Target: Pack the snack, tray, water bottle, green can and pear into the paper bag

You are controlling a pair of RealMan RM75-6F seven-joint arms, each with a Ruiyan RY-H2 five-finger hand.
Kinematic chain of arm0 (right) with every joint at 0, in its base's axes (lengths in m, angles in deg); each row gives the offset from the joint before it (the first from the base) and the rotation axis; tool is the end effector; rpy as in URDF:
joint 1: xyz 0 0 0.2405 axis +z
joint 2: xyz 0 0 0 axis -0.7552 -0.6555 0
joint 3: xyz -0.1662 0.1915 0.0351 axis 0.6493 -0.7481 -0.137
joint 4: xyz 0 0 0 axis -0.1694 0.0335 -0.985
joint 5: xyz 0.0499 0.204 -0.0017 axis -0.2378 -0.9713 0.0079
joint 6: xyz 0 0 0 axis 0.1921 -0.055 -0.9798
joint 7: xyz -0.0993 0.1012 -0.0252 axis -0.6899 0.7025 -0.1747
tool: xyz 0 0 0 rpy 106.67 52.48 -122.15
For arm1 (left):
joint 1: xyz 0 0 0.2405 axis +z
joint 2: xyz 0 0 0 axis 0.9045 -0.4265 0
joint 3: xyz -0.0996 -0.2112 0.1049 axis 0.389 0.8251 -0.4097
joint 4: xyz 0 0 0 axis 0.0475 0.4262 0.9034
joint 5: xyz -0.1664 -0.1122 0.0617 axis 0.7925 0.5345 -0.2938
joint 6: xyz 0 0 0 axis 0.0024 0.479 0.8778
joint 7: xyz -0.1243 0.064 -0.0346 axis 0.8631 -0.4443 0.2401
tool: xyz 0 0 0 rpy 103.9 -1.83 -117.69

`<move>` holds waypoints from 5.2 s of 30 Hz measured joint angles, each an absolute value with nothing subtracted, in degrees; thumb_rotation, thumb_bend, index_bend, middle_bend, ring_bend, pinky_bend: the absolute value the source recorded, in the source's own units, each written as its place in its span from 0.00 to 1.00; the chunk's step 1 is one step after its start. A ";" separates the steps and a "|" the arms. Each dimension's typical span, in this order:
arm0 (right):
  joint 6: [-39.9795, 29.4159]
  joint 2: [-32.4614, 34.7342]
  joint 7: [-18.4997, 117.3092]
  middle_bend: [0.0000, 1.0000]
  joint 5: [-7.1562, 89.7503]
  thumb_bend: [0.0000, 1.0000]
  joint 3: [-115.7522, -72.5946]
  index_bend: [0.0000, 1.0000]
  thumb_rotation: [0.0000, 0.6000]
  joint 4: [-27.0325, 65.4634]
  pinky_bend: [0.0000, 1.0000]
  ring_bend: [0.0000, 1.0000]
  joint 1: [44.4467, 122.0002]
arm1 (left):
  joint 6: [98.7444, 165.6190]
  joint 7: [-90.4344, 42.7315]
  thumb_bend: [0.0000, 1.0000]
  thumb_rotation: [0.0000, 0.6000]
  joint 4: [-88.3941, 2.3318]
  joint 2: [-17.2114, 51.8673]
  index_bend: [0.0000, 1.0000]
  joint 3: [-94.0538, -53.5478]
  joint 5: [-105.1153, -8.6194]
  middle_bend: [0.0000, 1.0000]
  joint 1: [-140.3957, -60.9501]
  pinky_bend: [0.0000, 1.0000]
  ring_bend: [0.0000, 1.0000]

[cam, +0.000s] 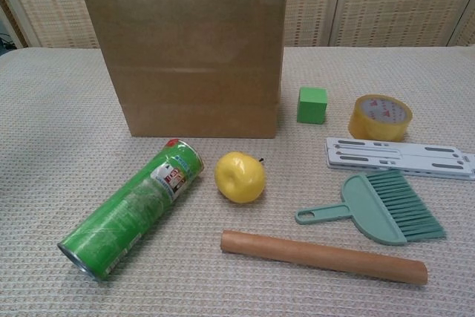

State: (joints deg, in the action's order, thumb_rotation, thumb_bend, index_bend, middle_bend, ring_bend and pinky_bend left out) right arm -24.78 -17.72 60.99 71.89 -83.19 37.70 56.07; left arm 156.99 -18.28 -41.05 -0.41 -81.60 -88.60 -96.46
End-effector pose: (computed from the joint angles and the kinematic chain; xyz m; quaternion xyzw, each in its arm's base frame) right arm -0.2919 -0.1770 0.1374 0.6070 -0.4480 0.4533 0.4747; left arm -0.2423 0.3205 0.1903 -0.7121 -0.1119 -0.4657 0.5133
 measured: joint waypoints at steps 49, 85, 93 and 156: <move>-23.73 -18.56 62.36 0.00 72.12 0.06 -82.69 0.00 1.00 37.61 0.00 0.00 56.52 | 133.53 -23.40 0.39 1.00 -76.10 16.22 0.02 -57.27 -49.45 0.00 -113.56 0.14 0.00; -24.03 -17.88 61.35 0.00 72.52 0.06 -82.64 0.00 1.00 37.56 0.00 0.00 56.48 | 149.69 -14.92 0.41 1.00 -52.48 -5.48 0.14 -77.08 -106.73 0.17 -92.44 0.25 0.15; -23.91 -17.85 61.41 0.00 72.51 0.06 -82.61 0.00 1.00 37.52 0.00 0.00 56.56 | 148.13 -25.52 0.35 1.00 -39.13 -3.97 0.00 -89.04 -132.86 0.00 -99.14 0.05 0.00; -19.94 -20.02 63.23 0.00 70.40 0.06 -81.97 0.00 1.00 40.33 0.00 0.00 57.49 | 131.39 -42.72 0.35 1.00 -40.90 8.47 0.00 -94.96 -129.64 0.00 -120.47 0.00 0.00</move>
